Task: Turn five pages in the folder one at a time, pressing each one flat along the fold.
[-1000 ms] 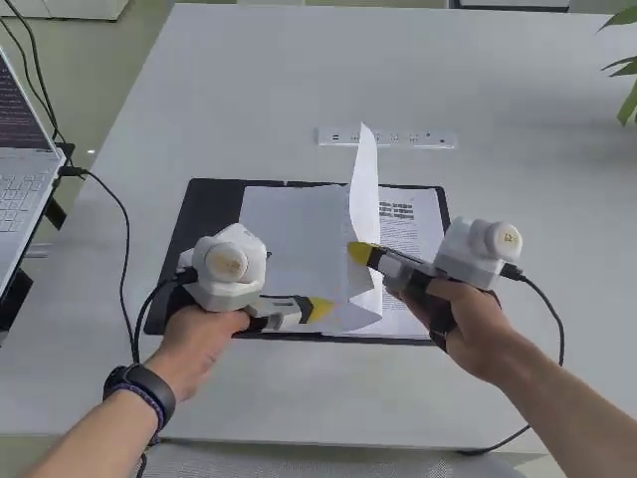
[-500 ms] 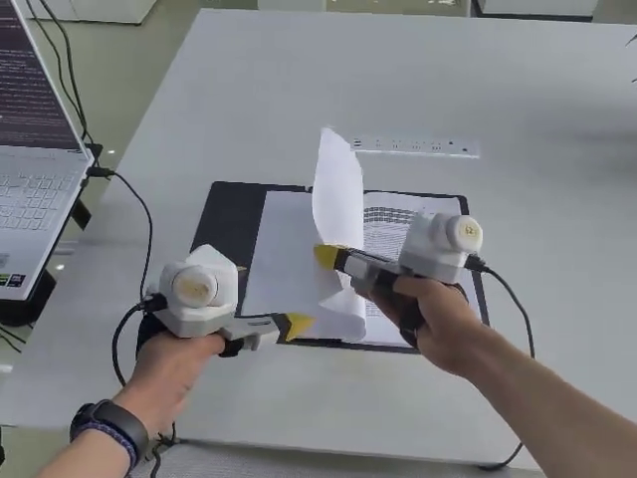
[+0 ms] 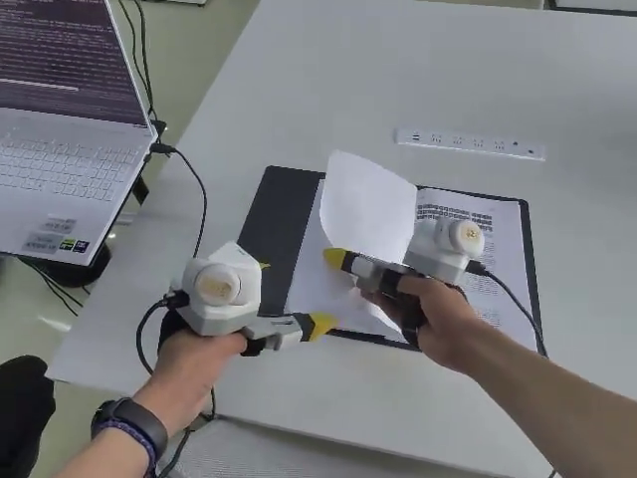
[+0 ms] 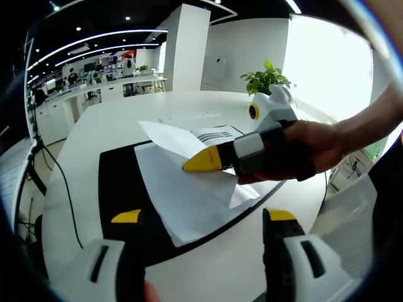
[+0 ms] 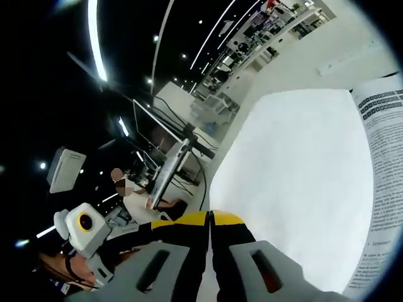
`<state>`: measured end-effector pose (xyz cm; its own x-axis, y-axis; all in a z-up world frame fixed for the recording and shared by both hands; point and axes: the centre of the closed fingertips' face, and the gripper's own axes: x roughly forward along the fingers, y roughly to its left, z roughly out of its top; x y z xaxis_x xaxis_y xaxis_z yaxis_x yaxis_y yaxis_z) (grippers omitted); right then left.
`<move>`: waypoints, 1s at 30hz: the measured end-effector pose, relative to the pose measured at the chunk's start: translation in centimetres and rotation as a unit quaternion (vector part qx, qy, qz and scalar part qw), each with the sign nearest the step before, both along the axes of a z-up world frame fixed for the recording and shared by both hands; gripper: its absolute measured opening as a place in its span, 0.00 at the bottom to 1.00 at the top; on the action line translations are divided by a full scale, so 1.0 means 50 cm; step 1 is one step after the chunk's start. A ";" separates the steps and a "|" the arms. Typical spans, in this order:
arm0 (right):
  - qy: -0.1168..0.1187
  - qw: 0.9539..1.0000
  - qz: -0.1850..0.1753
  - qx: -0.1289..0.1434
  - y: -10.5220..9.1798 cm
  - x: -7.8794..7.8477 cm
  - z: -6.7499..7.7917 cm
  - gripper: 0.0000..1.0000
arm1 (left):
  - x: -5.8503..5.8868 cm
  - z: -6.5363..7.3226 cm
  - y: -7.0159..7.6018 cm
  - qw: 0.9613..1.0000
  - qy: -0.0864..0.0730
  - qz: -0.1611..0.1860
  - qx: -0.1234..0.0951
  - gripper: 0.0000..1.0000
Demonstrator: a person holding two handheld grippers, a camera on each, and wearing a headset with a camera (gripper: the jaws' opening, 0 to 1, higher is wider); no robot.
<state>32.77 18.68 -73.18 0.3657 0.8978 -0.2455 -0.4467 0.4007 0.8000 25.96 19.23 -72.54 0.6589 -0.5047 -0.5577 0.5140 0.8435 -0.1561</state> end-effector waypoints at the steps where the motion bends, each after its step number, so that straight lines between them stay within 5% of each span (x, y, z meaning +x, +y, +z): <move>1: 0.002 1.000 -0.001 -0.002 0.005 0.002 -0.008 0.00 | -0.002 -0.002 0.002 1.000 0.001 0.002 -0.001 0.76; 10: 0.054 0.998 -0.004 -0.035 0.031 0.008 -0.101 0.00 | -0.021 -0.012 0.037 1.000 0.008 0.025 -0.004 0.76; 19: 0.067 0.994 0.003 -0.084 0.043 -0.005 -0.168 0.06 | -0.023 -0.011 0.077 0.999 0.008 0.048 -0.004 0.76; 24: 0.065 0.995 0.002 -0.079 0.046 -0.007 -0.161 0.10 | -0.026 -0.018 0.079 0.999 0.011 0.049 -0.002 0.76; 30: 0.053 0.997 0.022 -0.061 0.058 -0.018 -0.140 0.27 | -0.019 -0.022 0.060 0.999 0.013 0.042 -0.003 0.76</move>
<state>31.89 21.57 -80.20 0.2935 0.8736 -0.3882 -0.3813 0.4794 0.7904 25.02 22.23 -73.64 0.6843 -0.4523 -0.5720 0.4375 0.8822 -0.1742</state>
